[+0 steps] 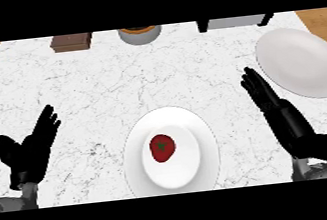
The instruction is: Pick the tomato from the plate and place it in the plate
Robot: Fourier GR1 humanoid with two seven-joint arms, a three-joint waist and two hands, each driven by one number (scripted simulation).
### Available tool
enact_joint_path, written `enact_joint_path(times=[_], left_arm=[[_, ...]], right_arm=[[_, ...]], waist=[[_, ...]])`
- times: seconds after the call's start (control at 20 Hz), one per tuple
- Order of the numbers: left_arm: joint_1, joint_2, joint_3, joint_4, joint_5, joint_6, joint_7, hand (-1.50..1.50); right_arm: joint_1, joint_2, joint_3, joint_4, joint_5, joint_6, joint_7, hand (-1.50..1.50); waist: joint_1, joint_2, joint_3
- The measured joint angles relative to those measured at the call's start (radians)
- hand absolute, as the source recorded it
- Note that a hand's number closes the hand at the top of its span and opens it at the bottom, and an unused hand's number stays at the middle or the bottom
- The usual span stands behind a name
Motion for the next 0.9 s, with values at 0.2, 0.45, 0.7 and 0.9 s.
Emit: enact_joint_path(times=[0.2, 0.45, 0.7, 0.9], left_arm=[[-0.083, 0.015, -0.032, -0.053, -0.045, -0.043, -0.046, 0.0], [-0.203, 0.042, -0.093, -0.146, -0.105, -0.122, -0.101, 0.0], [-0.265, 0.041, -0.142, -0.181, -0.136, -0.174, -0.118, 0.0], [-0.281, 0.039, -0.146, -0.179, -0.146, -0.188, -0.125, 0.0]], right_arm=[[-0.044, 0.009, 0.074, 0.124, -0.035, 0.074, 0.162, -1.5], [-0.15, -0.051, 0.23, 0.267, 0.013, 0.24, 0.364, -1.5], [-0.397, -0.085, 0.362, 0.354, 0.118, 0.419, 0.479, -1.5], [-0.598, 0.007, 0.425, 0.496, 0.16, 0.517, 0.549, -1.5]], waist=[[0.049, 0.038, 0.011], [0.14, 0.065, 0.014], [0.169, 0.062, 0.014], [0.151, 0.059, 0.016]])
